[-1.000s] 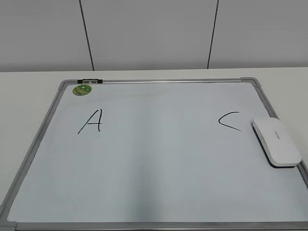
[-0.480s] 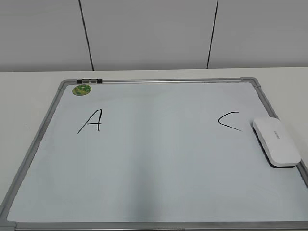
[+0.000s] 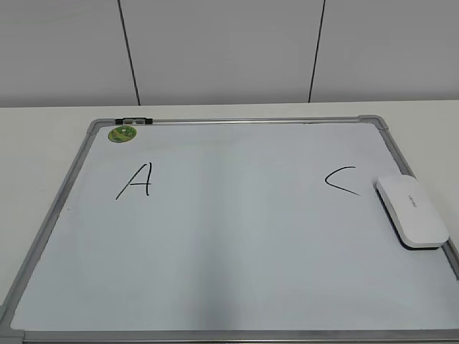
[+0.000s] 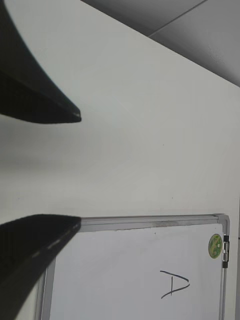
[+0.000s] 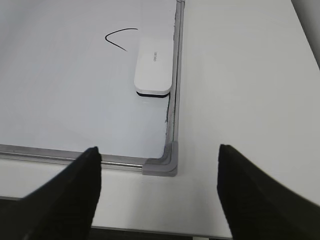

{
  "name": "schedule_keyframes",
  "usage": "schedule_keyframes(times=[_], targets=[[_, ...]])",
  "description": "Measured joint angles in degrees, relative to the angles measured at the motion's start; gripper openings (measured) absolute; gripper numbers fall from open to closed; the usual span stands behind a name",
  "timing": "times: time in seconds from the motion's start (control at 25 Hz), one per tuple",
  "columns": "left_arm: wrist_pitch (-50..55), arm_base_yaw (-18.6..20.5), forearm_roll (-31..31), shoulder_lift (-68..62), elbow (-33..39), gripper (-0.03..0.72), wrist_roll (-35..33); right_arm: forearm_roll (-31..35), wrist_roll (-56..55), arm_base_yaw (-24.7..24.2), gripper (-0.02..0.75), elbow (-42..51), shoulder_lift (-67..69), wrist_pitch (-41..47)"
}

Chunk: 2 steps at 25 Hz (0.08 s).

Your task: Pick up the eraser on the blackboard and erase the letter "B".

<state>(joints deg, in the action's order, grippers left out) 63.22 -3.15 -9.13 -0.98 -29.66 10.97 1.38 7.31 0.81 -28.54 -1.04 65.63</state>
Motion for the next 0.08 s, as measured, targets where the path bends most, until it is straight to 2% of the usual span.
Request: schedule_keyframes(times=[0.08], targets=[[0.00, 0.00, 0.00, 0.00, 0.00, 0.437, 0.00, 0.00, 0.00, 0.00, 0.538, 0.00, 0.00, 0.00]])
